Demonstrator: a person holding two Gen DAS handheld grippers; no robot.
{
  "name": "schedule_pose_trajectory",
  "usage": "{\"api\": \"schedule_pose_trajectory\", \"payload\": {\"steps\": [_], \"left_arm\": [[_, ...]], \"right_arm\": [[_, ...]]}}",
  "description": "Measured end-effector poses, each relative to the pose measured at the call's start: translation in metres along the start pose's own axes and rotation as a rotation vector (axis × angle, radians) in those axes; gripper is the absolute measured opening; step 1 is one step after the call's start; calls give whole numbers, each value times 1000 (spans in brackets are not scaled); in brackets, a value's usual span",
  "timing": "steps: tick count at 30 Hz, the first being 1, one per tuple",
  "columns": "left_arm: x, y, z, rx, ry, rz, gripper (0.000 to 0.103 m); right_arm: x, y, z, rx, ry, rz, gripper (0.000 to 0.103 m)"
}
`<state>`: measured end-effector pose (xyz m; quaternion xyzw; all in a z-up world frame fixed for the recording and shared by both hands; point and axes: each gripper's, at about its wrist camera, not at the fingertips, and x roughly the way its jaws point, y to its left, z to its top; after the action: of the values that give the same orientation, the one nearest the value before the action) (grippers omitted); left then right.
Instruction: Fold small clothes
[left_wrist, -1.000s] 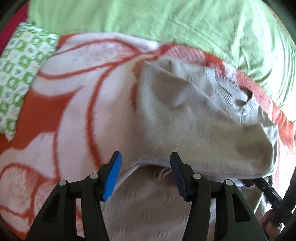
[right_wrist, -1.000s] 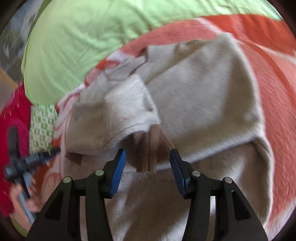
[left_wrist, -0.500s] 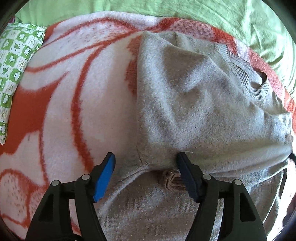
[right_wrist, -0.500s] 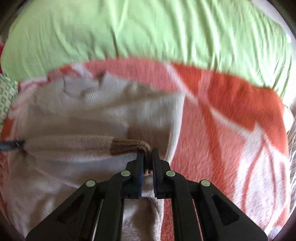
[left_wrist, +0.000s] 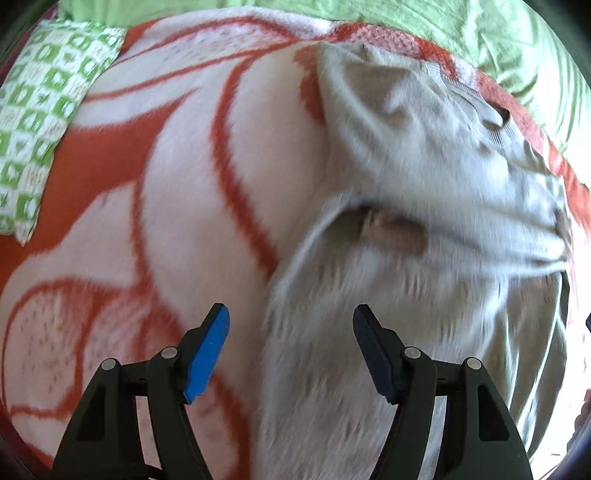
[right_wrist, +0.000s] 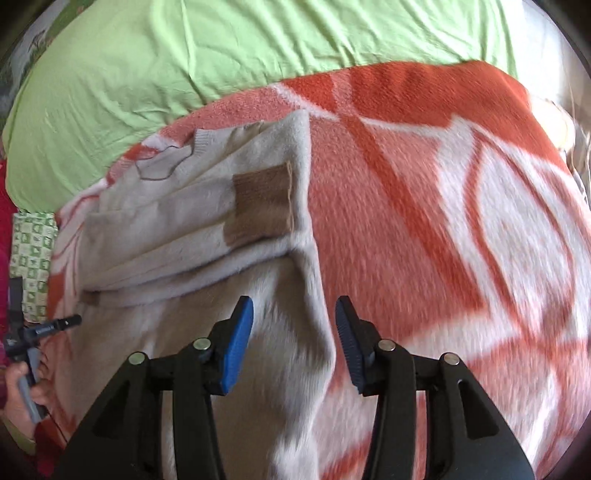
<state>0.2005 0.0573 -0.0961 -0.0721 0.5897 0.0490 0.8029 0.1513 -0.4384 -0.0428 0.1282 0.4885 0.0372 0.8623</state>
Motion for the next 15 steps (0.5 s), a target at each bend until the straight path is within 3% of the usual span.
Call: {"api": "schedule_pose_trajectory", "payload": {"steps": [15], "left_arm": [[-45, 47, -171, 77, 139, -115, 71]], "right_arm": [[-52, 1, -127, 77, 142, 77, 51]]}}
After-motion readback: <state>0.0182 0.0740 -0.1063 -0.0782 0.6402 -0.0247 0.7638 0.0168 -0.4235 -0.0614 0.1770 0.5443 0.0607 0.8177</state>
